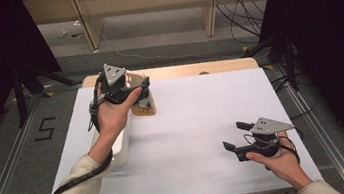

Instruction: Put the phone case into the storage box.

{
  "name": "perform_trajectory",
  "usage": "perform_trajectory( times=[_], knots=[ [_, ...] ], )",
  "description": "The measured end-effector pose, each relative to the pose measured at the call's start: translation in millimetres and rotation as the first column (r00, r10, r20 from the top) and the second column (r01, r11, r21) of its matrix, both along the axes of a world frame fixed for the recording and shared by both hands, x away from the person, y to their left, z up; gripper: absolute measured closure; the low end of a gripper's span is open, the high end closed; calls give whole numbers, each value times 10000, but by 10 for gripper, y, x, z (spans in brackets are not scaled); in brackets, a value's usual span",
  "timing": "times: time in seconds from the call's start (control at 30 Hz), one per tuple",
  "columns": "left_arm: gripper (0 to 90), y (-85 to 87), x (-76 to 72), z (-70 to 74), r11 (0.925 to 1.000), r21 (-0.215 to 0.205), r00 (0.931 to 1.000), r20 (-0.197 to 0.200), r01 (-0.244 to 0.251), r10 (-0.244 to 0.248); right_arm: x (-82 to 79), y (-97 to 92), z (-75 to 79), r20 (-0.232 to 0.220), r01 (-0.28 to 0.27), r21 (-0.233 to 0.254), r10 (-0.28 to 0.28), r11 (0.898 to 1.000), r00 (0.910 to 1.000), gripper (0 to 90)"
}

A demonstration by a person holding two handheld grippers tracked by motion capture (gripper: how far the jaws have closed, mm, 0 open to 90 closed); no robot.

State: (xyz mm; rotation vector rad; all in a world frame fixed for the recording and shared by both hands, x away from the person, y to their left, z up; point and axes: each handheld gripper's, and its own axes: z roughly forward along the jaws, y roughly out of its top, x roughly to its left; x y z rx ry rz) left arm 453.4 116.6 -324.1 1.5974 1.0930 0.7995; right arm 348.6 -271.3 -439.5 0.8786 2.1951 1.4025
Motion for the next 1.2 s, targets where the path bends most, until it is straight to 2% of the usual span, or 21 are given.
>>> perform_trajectory(
  times=[1.2],
  knots=[
    [111, 136, 20, 66, 9997, -45, 9996, 144, -238, 238, 1, 3, -3, -1, -8, 5, 8, 10000, 10000, 153]
  ],
)
